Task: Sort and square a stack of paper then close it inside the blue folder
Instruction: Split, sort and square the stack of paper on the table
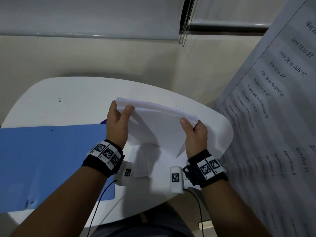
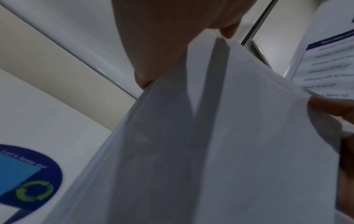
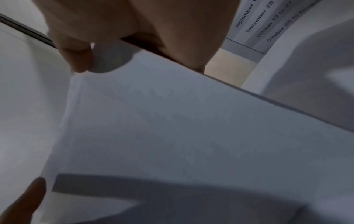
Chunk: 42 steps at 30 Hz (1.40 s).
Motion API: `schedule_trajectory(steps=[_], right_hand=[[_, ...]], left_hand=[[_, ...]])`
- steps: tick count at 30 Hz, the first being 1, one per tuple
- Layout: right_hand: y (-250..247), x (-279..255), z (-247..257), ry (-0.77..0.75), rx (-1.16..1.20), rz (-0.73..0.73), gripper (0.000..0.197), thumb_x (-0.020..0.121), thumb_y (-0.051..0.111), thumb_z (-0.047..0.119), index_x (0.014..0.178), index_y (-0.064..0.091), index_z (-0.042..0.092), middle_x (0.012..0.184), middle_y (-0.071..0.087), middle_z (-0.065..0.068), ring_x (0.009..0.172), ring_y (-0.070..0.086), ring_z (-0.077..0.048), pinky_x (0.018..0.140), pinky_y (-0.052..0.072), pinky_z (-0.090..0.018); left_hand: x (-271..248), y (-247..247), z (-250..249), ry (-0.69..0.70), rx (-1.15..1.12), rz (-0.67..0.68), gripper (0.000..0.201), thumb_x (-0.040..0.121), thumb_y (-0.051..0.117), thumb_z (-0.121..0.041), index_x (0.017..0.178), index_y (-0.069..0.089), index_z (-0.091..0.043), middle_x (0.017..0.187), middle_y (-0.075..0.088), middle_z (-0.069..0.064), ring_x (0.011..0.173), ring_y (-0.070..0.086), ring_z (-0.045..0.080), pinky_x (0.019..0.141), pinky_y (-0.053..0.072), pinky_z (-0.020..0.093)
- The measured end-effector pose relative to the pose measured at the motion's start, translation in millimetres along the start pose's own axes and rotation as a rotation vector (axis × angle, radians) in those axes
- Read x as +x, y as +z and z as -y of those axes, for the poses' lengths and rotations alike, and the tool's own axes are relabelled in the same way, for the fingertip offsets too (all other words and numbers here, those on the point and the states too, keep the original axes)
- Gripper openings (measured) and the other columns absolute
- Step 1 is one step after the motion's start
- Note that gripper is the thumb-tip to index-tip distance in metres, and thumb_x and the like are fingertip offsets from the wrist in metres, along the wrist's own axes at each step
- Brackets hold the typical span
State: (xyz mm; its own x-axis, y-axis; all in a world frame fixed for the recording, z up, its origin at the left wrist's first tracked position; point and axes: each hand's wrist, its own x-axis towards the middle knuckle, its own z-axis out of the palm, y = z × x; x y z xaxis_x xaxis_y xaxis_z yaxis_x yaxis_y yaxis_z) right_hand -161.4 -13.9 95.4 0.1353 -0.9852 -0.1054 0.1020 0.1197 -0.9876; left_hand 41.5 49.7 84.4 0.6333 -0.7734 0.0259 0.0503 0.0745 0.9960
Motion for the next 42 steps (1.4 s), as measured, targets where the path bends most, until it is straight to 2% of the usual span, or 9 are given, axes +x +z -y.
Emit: schedule_trajectory(steps=[4, 7, 12, 17, 22, 28, 33, 39, 42], right_hand=[[1, 1, 2, 0.034, 0.070, -0.047, 0.011, 0.079, 0.068, 0.031, 0.081, 0.076, 0.023, 0.084, 0.073, 0.005, 0.092, 0.066, -0.024, 0.098, 0.048, -0.048], [1, 5, 2, 0.073, 0.115, -0.097, 0.017, 0.075, 0.063, 0.022, 0.062, 0.072, 0.029, 0.069, 0.066, 0.014, 0.082, 0.060, -0.018, 0.099, 0.045, -0.048], [-2, 8, 2, 0.044, 0.083, 0.028, 0.016, 0.080, 0.075, 0.005, 0.087, 0.071, 0.019, 0.083, 0.074, 0.004, 0.083, 0.070, -0.017, 0.080, 0.057, -0.034], [3, 2, -13, 0.143, -0.116, 0.004, 0.031, 0.071, 0.084, 0.007, 0.075, 0.058, 0.023, 0.068, 0.066, 0.015, 0.063, 0.064, 0.009, 0.062, 0.051, -0.008], [-7, 17, -31, 0.134, -0.112, 0.044, 0.014, 0.089, 0.068, 0.031, 0.099, 0.067, 0.021, 0.095, 0.072, 0.007, 0.092, 0.067, -0.011, 0.083, 0.053, -0.029], [-45, 33, -109, 0.487, -0.941, -0.075, 0.085, 0.080, 0.069, 0.053, 0.147, 0.033, 0.013, 0.154, 0.030, -0.010, 0.139, 0.031, -0.031, 0.109, 0.033, -0.046], [-40, 24, -133, 0.638, -1.382, 0.048, 0.128, 0.065, 0.073, 0.068, 0.154, 0.000, 0.013, 0.161, -0.002, -0.010, 0.147, 0.004, -0.037, 0.112, 0.025, -0.058], [-52, 38, -135, 0.681, -1.190, 0.016, 0.122, 0.064, 0.086, 0.048, 0.152, 0.009, 0.010, 0.155, 0.023, -0.019, 0.136, 0.038, -0.038, 0.106, 0.042, -0.050], [-53, 36, -133, 0.585, -1.029, -0.035, 0.081, 0.080, 0.078, 0.023, 0.144, 0.031, 0.008, 0.138, 0.050, -0.019, 0.120, 0.055, -0.036, 0.097, 0.050, -0.043]], left_hand=[[3, -15, 15, -0.099, 0.056, 0.147, 0.058, 0.075, 0.076, -0.048, 0.123, 0.059, -0.021, 0.115, 0.071, -0.004, 0.106, 0.068, 0.015, 0.083, 0.057, 0.035], [3, -16, 24, -0.164, 0.103, 0.184, 0.057, 0.071, 0.089, -0.035, 0.119, 0.067, -0.017, 0.110, 0.076, -0.002, 0.103, 0.071, 0.016, 0.086, 0.060, 0.036], [3, -14, 28, -0.148, 0.080, 0.169, 0.034, 0.075, 0.082, -0.014, 0.106, 0.071, -0.021, 0.097, 0.078, -0.011, 0.093, 0.073, 0.009, 0.076, 0.059, 0.023], [-1, -21, 49, -0.168, 0.271, 0.225, 0.025, 0.082, 0.079, -0.029, 0.104, 0.070, -0.034, 0.102, 0.077, -0.010, 0.097, 0.071, 0.008, 0.087, 0.057, 0.038], [6, -35, 37, -0.146, 0.293, 0.097, 0.008, 0.085, 0.078, -0.023, 0.087, 0.076, -0.015, 0.073, 0.074, -0.015, 0.069, 0.067, -0.001, 0.070, 0.054, 0.030], [2, -82, 35, -0.202, 0.178, -0.046, 0.017, 0.084, 0.078, -0.013, 0.069, 0.077, -0.023, 0.073, 0.073, -0.011, 0.073, 0.063, 0.011, 0.070, 0.053, 0.031], [-13, -104, 43, -0.295, 0.189, -0.044, 0.005, 0.082, 0.080, -0.014, 0.082, 0.076, -0.013, 0.088, 0.072, 0.010, 0.082, 0.065, 0.024, 0.079, 0.054, 0.044], [-25, -114, 41, -0.326, 0.149, -0.054, 0.013, 0.078, 0.083, -0.019, 0.086, 0.074, -0.013, 0.087, 0.071, 0.008, 0.081, 0.064, 0.025, 0.076, 0.054, 0.045], [-27, -112, 40, -0.333, 0.127, -0.057, 0.016, 0.078, 0.083, -0.020, 0.088, 0.073, -0.012, 0.084, 0.071, 0.006, 0.078, 0.064, 0.022, 0.070, 0.053, 0.040]])
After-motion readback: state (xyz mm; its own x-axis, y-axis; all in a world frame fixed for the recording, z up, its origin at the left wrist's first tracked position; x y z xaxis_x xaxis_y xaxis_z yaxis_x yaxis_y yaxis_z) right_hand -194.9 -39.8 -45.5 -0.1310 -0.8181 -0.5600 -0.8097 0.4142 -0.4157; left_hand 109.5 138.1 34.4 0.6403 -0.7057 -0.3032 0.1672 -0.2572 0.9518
